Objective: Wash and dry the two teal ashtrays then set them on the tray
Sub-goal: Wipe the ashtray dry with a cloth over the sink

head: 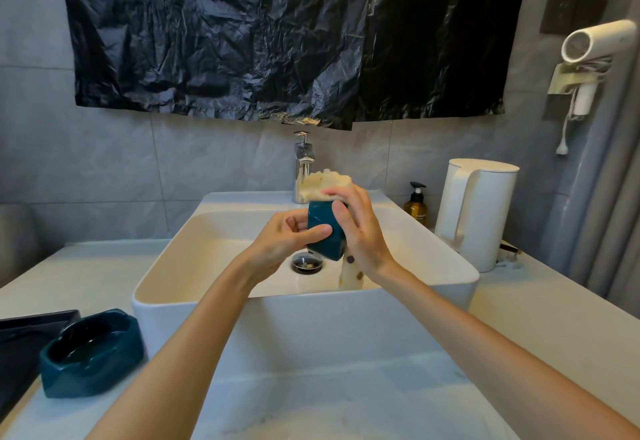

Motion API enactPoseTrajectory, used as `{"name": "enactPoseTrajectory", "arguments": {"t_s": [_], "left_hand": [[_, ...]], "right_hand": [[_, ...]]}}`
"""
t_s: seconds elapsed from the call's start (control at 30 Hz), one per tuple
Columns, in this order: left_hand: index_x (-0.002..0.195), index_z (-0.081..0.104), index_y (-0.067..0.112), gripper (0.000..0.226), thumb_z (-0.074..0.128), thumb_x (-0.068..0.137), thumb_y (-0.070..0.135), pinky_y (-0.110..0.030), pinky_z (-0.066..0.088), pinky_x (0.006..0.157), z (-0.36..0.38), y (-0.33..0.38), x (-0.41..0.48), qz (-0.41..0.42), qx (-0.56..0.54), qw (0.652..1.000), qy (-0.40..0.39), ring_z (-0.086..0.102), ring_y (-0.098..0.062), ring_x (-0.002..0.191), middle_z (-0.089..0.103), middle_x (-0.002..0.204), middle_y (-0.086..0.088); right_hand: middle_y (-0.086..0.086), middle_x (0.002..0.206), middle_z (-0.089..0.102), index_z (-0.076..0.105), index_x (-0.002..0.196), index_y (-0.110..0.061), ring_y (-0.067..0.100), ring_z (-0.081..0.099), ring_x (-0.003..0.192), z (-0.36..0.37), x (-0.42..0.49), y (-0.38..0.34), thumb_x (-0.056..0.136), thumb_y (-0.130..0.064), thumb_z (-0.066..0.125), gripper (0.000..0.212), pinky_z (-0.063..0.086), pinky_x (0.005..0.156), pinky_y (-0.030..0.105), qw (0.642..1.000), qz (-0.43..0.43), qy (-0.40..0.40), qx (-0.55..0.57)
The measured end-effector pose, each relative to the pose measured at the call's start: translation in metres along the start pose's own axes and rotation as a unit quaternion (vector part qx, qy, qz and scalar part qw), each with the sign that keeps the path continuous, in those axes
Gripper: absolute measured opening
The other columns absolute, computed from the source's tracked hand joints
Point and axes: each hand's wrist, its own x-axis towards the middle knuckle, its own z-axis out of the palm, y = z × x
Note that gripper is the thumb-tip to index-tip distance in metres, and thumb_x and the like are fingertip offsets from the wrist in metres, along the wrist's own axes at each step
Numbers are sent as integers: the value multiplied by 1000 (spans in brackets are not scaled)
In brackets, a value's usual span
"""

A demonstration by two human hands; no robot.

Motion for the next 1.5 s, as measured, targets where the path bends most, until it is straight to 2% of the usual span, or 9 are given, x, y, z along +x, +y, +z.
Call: {"name": "enactPoseTrajectory", "arguments": {"t_s": [0.13, 0.27, 0.4, 0.53, 0.8, 0.97, 1.2, 1.4, 1.5], "left_hand": [[106, 66, 5, 22, 68, 84, 7, -23, 53, 74, 0, -4, 3, 3, 11, 999, 42, 68, -21, 90, 73, 87, -3], [108, 66, 3, 24, 66, 85, 8, -27, 55, 78, -2, -3, 2, 5, 7, 1000, 27, 69, -23, 91, 73, 95, -8], [117, 62, 2, 34, 66, 86, 14, -31, 56, 84, -3, -2, 0, -7, 9, 1000, 16, 69, -24, 97, 72, 104, -10], [120, 60, 6, 36, 66, 86, 16, -30, 55, 86, -2, -1, 1, -9, 2, 1000, 29, 68, -23, 100, 71, 107, -8], [118, 59, 4, 33, 64, 87, 8, -29, 55, 84, -2, 1, -2, 3, -40, 999, 33, 67, -25, 101, 71, 106, -12], [118, 57, 2, 29, 59, 91, 13, -30, 53, 90, -3, 6, -3, 16, -62, 998, -7, 64, -24, 103, 67, 109, -14], [120, 56, 4, 28, 51, 95, 14, -27, 52, 85, -8, 11, -3, 73, -164, 984, 15, 62, -21, 100, 66, 110, -11], [126, 55, 2, 39, 53, 91, 20, -21, 53, 76, -12, 11, -2, 64, -179, 976, 108, 63, -17, 97, 67, 110, -10], [126, 55, 2, 37, 55, 93, 18, -20, 55, 74, -16, 9, -1, 56, -222, 959, 167, 64, -19, 99, 67, 111, -11]], "right_hand": [[-6, 137, 41, 64, 110, -36, 0, 26, 133, 2, -5, -1, 100, -32, 32, 34, 18, 107, 9, 992, -62, -55, -100], [-2, 125, 50, 66, 108, -28, 10, 40, 120, 3, 18, -7, 103, -28, 28, 38, 32, 99, 20, 979, -82, -72, -171], [2, 101, 58, 58, 97, -26, 19, 57, 95, 4, 46, -8, 103, -38, 30, 31, 50, 85, 38, 989, 106, -80, -58], [3, 95, 60, 57, 101, -24, 14, 56, 86, 2, 47, -19, 104, -39, 25, 36, 46, 76, 26, 971, 221, -89, 27], [-5, 112, 57, 68, 83, -33, 14, 52, 107, 6, 34, -16, 99, -27, 36, 36, 45, 93, 35, 995, -15, -82, -55], [5, 97, 66, 67, 85, -26, 18, 59, 89, -2, 65, -27, 89, -44, 42, 32, 47, 85, 38, 984, 150, -95, 16], [9, 83, 60, 56, 87, -16, 19, 55, 74, 1, 53, -23, 100, -39, 27, 40, 48, 66, 28, 894, 367, -38, 253], [25, 127, 55, 50, 134, -3, 32, 53, 105, 13, 34, -29, 94, -23, 26, 51, 38, 103, 38, 846, 441, -26, 300], [24, 125, 58, 49, 132, 1, 32, 58, 107, -3, 24, -29, 96, -8, 32, 41, 50, 87, 39, 861, 437, -12, 260]]}}
